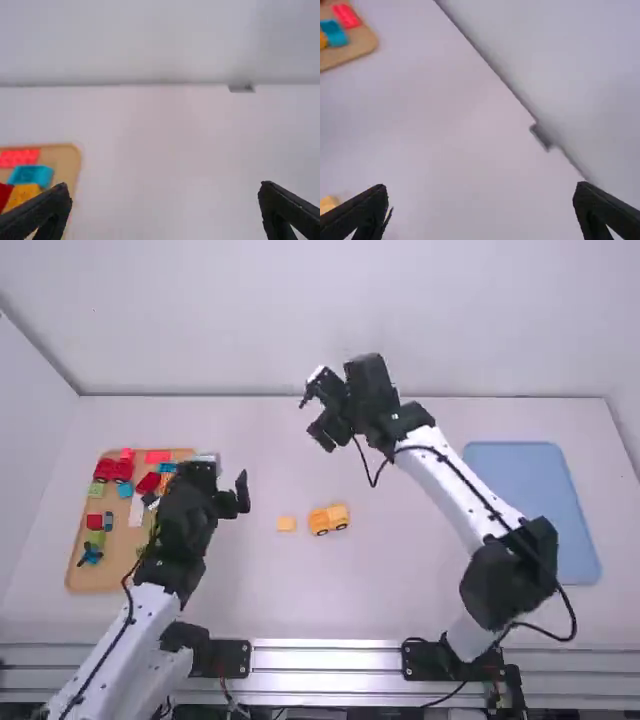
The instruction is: Assemble lego blocks to make yellow taxi
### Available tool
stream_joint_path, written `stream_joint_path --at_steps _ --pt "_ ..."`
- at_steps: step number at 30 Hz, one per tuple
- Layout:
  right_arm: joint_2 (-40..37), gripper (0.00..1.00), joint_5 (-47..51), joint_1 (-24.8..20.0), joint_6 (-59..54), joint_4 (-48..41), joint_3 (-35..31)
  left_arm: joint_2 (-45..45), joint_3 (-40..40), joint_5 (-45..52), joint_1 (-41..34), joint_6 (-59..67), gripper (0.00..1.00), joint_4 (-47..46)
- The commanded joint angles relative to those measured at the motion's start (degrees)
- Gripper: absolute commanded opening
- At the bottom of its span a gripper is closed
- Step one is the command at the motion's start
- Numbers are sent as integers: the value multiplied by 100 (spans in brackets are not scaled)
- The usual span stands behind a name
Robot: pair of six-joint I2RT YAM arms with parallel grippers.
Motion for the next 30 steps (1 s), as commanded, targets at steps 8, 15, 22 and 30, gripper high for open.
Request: stream_joint_path --at_steps 8,15,22,30 --pt "-1978 98 734 -442 678 3060 -3777 2240 2570 1976 -114 2809 99 -2999" --pt "-2476 98 -48 -1104 675 3910 -4607 3423 3383 1574 -525 3917 99 -4133" --pt "-2535 98 -791 -1764 1322 3965 -4640 4415 3536 1488 -953 4804 99 -4277" --pt "-2535 98 -1486 -2264 1421 3943 -4642 5195 3530 1235 -1147 4710 94 -3976"
